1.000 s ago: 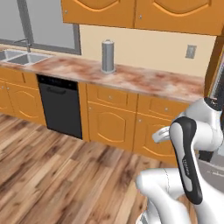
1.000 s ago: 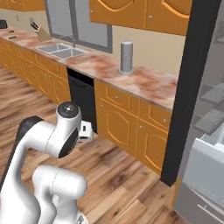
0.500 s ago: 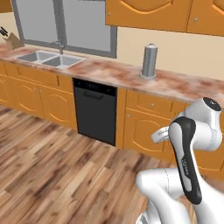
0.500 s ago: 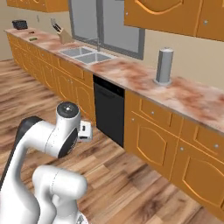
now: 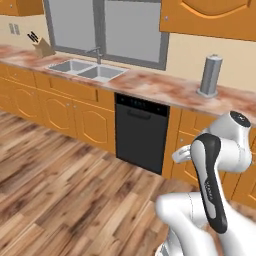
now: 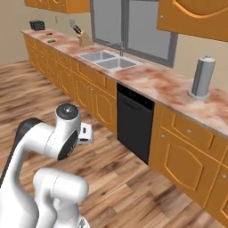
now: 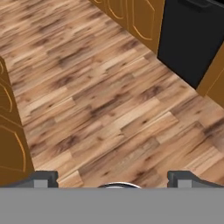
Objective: Place the broccoli and cucumber inside the fridge drawer. Close the drawer after placing the vegetables.
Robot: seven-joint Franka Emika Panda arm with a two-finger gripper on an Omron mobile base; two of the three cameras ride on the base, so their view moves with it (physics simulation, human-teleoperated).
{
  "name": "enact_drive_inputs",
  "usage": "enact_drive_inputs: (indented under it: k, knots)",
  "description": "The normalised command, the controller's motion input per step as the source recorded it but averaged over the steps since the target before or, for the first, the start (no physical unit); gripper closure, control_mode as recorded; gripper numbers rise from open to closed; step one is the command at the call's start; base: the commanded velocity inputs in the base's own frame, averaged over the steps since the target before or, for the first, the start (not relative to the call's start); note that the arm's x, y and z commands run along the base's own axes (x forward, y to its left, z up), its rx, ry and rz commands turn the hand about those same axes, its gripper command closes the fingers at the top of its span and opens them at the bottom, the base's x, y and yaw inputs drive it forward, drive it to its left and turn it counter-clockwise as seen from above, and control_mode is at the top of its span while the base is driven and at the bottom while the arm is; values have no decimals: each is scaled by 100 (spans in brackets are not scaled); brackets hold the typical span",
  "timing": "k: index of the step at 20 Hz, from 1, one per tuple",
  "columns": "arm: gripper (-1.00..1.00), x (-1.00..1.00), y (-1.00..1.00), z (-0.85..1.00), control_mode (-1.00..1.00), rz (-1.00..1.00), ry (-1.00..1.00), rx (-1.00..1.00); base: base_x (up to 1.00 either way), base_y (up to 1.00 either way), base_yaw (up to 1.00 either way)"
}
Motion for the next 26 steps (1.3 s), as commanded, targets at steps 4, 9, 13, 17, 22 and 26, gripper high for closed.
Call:
enact_drive_inputs:
  k: [4, 9, 13, 17, 22, 26]
  knots:
    - [-100, 0, 0, 0, 100, 0, 0, 0, 100, 100, 5]
    - [-100, 0, 0, 0, 100, 0, 0, 0, 100, 68, 17]
    - [-100, 0, 0, 0, 100, 0, 0, 0, 100, -3, 45]
    - [-100, 0, 0, 0, 100, 0, 0, 0, 100, 14, 37]
    - [-100, 0, 0, 0, 100, 0, 0, 0, 100, 81, 19]
    - [-100, 0, 0, 0, 100, 0, 0, 0, 100, 79, 16]
